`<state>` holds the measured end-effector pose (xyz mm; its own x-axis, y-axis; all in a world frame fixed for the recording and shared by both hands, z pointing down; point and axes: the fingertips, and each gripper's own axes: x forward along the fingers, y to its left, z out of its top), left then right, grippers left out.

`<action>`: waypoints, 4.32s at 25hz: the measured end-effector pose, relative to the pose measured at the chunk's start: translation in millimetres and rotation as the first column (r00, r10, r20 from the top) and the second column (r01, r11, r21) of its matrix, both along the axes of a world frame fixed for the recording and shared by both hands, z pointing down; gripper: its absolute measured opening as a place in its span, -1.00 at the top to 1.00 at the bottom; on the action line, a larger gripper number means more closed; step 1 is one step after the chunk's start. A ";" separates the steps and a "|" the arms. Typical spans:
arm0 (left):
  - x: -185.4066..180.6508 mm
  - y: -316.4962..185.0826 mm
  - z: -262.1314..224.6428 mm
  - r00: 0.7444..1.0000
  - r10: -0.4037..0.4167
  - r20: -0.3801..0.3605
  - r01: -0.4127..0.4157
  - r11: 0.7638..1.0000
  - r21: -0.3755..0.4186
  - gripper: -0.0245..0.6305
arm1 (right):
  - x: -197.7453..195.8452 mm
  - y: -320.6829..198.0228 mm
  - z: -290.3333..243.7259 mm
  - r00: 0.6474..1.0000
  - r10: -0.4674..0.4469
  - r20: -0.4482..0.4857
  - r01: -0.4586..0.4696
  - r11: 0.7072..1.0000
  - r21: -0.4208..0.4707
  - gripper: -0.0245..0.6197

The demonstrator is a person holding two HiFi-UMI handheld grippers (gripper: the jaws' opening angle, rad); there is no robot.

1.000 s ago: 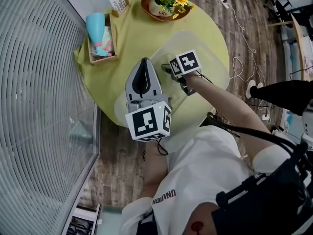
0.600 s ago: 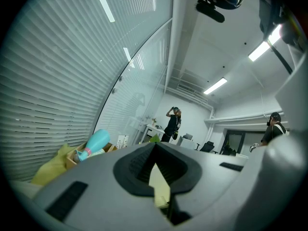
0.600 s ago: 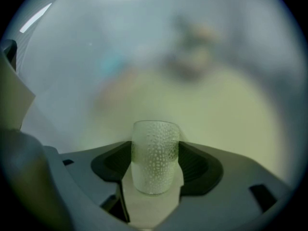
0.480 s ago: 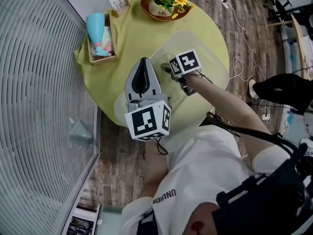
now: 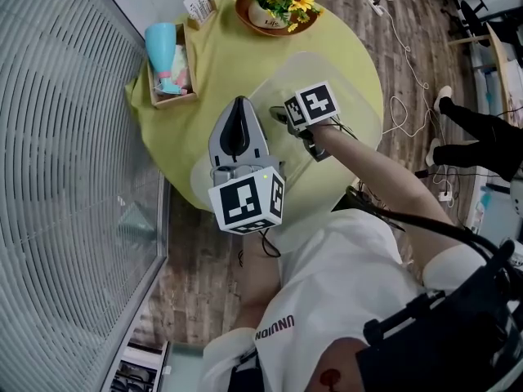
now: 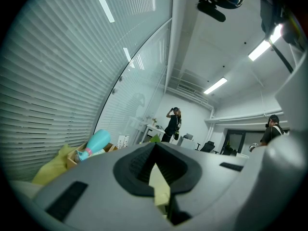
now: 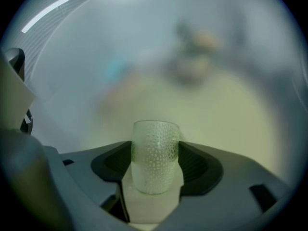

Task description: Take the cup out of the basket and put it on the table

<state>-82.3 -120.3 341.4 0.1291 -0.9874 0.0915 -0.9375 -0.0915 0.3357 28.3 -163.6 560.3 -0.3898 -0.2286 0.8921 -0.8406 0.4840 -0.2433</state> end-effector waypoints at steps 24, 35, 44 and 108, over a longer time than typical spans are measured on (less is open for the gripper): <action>-0.8 -0.8 2.0 1.000 0.005 0.007 -0.005 1.000 0.004 0.88 | 2.2 8.4 -27.3 0.997 0.005 0.071 -0.006 1.000 0.013 -0.06; -5.6 -0.2 1.7 1.000 0.001 0.022 -0.002 1.000 0.018 0.88 | 1.2 9.2 -39.3 0.992 0.006 0.124 -0.008 1.000 0.020 -0.06; -6.9 -0.3 -0.1 1.000 0.016 0.015 -0.016 1.000 0.026 0.88 | 2.9 10.9 -52.4 0.986 0.011 0.169 -0.015 1.000 0.024 -0.06; 3.9 2.9 1.2 0.998 0.056 0.031 -0.057 0.998 0.040 0.88 | -8.5 24.5 -156.4 0.909 -0.119 0.399 -0.007 0.953 0.302 -0.06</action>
